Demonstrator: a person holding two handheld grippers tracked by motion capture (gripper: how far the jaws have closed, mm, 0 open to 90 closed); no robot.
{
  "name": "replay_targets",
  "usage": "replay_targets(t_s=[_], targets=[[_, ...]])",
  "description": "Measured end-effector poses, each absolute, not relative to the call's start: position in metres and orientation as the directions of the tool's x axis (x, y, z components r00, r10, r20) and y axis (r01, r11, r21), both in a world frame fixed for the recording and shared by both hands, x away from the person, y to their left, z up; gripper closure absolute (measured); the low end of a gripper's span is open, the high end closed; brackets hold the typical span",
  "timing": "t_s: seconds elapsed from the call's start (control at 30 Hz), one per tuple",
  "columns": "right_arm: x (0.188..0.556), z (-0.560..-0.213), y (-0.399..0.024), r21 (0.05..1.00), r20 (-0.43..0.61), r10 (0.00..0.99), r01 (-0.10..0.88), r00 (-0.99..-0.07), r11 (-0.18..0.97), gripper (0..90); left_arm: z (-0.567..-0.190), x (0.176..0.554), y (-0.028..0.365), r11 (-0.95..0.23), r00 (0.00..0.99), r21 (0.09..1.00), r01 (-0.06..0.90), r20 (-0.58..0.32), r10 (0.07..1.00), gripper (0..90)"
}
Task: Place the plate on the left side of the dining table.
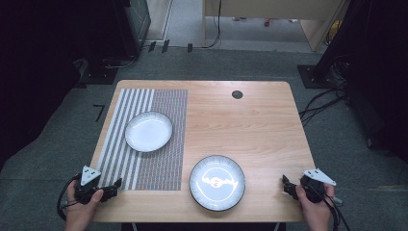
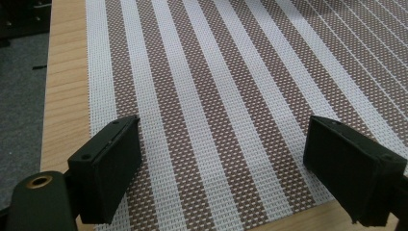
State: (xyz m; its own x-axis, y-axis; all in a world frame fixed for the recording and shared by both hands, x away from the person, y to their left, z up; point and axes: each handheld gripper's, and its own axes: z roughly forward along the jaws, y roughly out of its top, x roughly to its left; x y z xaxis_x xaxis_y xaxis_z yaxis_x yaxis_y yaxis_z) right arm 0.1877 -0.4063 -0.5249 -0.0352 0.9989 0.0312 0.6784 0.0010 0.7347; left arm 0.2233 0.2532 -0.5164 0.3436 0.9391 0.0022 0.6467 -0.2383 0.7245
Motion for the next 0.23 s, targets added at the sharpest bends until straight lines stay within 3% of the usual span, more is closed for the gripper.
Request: replay_targets(t_s=[0.23], targets=[[0.1883,-0.5250,-0.4057,0.730,0.032,0.998,0.683,-0.045,0.007,13.2,-0.5171,0.2228,0.2537,-0.238,0.346,0.730,0.641,0.002,0.938,12.8]])
